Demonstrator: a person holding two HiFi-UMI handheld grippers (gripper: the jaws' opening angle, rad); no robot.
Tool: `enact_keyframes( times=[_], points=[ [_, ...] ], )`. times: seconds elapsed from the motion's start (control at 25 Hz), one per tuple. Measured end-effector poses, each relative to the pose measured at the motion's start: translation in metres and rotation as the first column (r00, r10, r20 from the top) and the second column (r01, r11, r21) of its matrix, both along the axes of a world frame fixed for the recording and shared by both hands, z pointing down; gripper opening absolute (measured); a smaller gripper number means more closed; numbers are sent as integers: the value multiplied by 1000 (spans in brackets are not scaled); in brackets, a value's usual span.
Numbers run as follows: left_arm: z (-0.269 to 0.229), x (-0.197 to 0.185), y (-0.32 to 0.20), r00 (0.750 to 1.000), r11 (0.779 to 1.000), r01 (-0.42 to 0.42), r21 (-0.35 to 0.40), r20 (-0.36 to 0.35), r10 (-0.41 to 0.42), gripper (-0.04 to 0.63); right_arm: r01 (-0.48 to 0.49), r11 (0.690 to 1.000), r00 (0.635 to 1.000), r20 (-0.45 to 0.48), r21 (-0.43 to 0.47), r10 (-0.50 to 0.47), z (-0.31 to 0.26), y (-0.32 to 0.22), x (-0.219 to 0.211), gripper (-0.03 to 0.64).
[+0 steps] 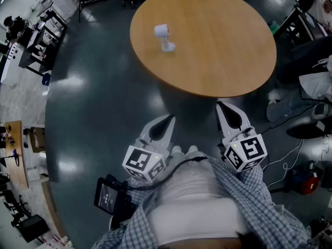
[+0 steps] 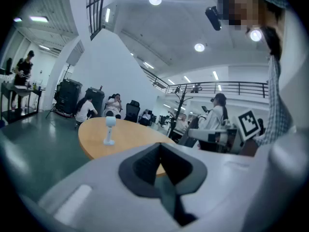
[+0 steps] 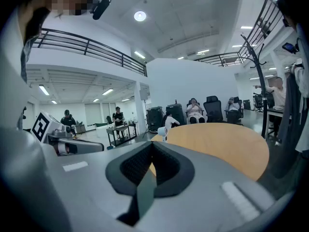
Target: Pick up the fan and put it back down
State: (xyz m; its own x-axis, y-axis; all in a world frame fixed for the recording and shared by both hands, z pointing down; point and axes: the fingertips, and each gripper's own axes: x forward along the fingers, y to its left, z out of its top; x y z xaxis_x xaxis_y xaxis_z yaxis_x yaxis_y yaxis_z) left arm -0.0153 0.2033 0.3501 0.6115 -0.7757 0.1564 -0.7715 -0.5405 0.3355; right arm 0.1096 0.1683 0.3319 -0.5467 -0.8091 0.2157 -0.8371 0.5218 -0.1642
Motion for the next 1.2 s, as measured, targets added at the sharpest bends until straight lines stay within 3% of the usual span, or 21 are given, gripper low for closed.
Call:
enact_keyframes(
  times=[0.68,1.2],
  points=[
    [2,3,-1,1000,1000,-2,-9,1,2,0,19,1000,1000,-23,5,-19,2,2,1,2],
    [1,13,-3,1000,1000,22,-5,7,-21,0,2,1000,1000,12,-4,-2,2,-1,17,2]
  ],
)
